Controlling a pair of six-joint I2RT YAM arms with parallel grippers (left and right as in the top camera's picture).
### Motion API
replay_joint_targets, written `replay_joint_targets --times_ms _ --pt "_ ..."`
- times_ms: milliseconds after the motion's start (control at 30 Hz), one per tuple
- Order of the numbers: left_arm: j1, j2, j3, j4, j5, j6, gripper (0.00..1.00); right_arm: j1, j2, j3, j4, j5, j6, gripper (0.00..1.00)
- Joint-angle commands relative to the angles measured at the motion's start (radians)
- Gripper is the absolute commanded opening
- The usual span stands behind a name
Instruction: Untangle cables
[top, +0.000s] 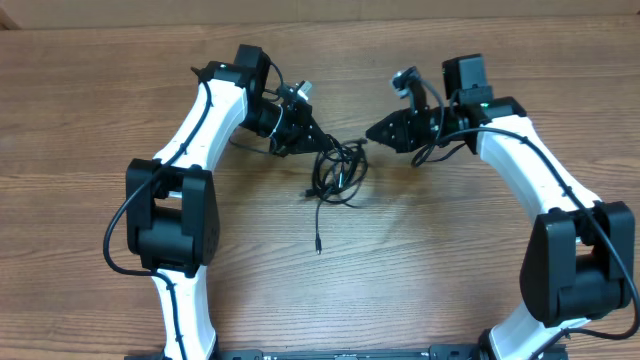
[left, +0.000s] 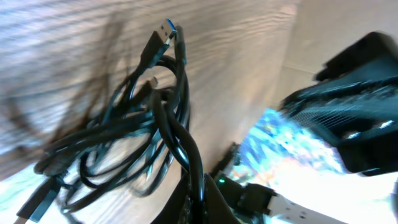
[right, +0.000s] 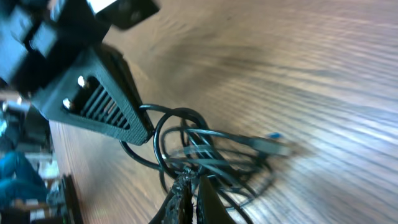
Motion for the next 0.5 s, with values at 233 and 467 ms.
replay_joint_targets --times_ms 233,467 --pt "0.004 -0.01 0.026 -0.003 -0.22 0.159 0.04 -0.015 -0.002 0.003 0.028 -0.002 0.107 0.04" --pt "0.004 -0.009 0.026 0.001 -0.219 0.28 0.04 0.016 -0.002 0.003 -0.013 0.013 -0.091 0.15"
